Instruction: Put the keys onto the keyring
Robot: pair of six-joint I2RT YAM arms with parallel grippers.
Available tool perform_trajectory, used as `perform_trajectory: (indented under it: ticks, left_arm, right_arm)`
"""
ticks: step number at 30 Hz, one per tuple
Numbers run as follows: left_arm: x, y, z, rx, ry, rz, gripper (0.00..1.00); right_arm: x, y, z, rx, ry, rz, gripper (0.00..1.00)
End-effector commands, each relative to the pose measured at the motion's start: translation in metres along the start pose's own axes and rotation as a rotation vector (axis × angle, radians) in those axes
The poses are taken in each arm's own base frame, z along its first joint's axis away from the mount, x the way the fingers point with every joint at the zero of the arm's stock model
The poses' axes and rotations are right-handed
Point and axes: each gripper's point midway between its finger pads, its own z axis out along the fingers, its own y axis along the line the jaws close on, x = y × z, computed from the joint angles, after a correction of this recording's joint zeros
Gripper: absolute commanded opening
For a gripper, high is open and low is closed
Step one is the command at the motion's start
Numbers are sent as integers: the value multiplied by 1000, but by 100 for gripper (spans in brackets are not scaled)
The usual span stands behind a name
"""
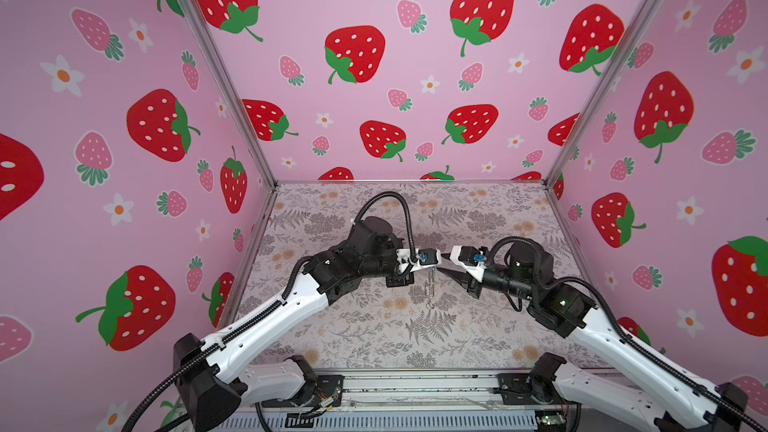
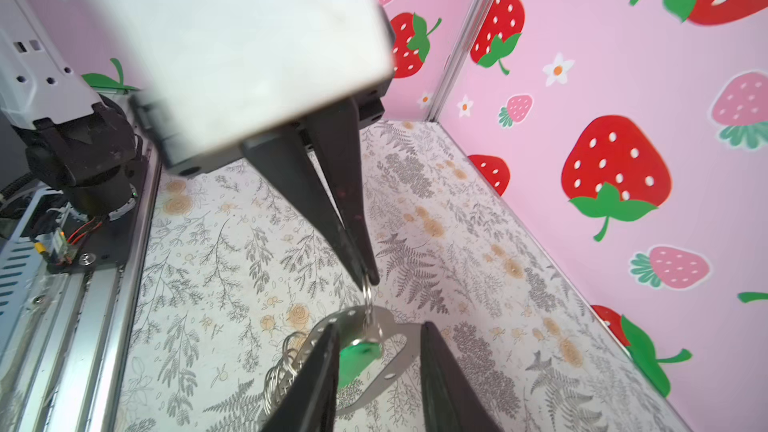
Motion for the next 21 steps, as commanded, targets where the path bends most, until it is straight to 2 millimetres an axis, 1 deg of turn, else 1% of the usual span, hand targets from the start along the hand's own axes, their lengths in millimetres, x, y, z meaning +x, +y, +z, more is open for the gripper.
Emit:
perform_trajectory:
  ticks: [1,5,11,21]
  left_arm:
    - [-26,2,-10,50,-180,-130,0]
    - [-27,3,-10,68,-254,-203,0]
    - [-29,3,-7,69,-316,-256,0]
    - [-32,2,-7,77,-342,-281,0]
  right_arm:
    - [-6,-6,-6,47,-39,-21,35]
    - [-7,-5,-6,47,-54,-9,35]
    - [-11,-6,-2,42,-84,-1,34]
    - [-6,-7,7,34,-74,16,30]
